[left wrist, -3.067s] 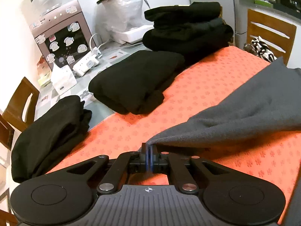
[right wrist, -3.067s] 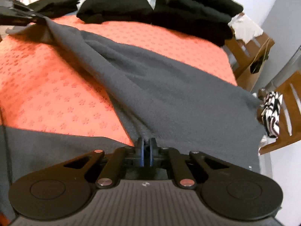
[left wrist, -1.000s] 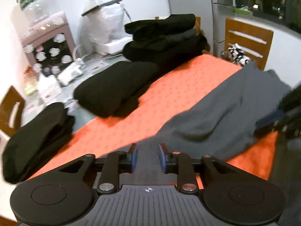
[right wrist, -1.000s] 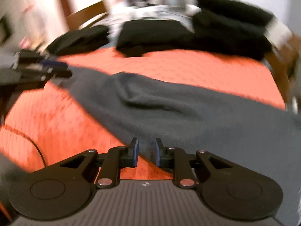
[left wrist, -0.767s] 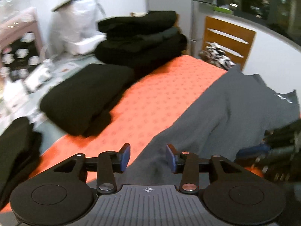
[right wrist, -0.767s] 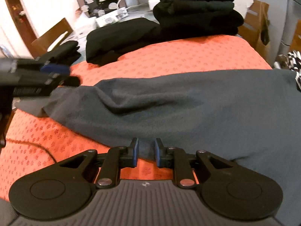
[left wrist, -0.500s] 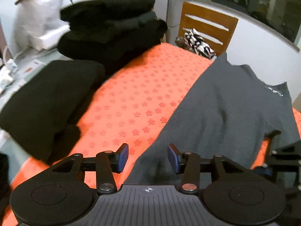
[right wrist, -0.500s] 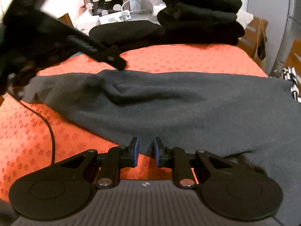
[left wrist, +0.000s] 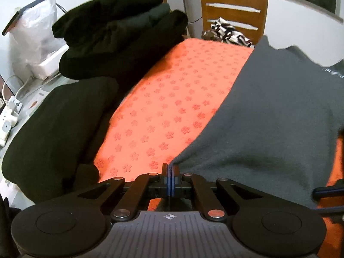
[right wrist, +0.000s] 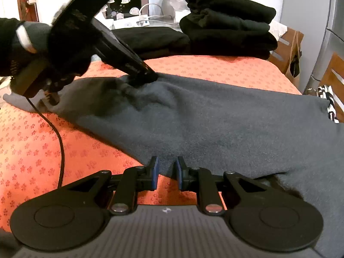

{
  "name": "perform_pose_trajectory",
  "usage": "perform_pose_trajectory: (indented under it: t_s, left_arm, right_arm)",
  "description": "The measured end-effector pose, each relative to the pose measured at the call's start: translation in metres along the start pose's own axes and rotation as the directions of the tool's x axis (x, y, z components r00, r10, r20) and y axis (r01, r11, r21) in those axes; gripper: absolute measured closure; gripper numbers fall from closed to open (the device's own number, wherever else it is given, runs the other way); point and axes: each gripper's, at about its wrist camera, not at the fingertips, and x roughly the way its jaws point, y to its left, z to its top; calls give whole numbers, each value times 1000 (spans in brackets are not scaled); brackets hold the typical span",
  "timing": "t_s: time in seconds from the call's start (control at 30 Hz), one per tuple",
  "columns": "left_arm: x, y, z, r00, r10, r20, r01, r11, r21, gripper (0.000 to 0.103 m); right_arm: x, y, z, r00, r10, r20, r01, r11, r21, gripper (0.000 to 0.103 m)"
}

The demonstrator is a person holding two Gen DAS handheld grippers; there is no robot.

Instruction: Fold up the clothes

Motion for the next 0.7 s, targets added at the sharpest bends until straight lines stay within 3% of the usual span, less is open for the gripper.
perform_pose_trajectory:
  t_s: [0.17, 0.27, 0.47, 0.57, 0.63, 0.7]
  left_arm:
    - [-16, 16, 4, 995, -49, 83, 58, 992, -108, 94]
    - [-34, 17, 13, 981, -123, 147, 141, 983, -117, 86]
    - [-38, -25, 18, 946, -310, 96, 309, 951, 24, 83]
    - [-30, -48, 14, 930, -362, 56, 358, 931, 72, 83]
    - [-24, -59, 9, 935, -353, 34, 348, 931, 112, 83]
    - [-18, -65, 5, 954, -300, 12, 296, 945, 138, 82]
  right_arm:
    - [1, -1, 1, 1000, -1, -2, 1, 1000, -3, 83]
    - [1, 0, 1, 1000, 0, -2, 0, 1000, -3, 83]
    - [1, 0, 1, 1000, 0, -2, 0, 1000, -3, 83]
    - [1, 0, 1, 1000, -1, 0, 1, 1000, -3, 83]
    - [2, 1, 1, 1000, -3, 1, 3, 1000, -3, 83]
    - [1, 1, 0, 1000, -3, 2, 3, 1000, 0, 83]
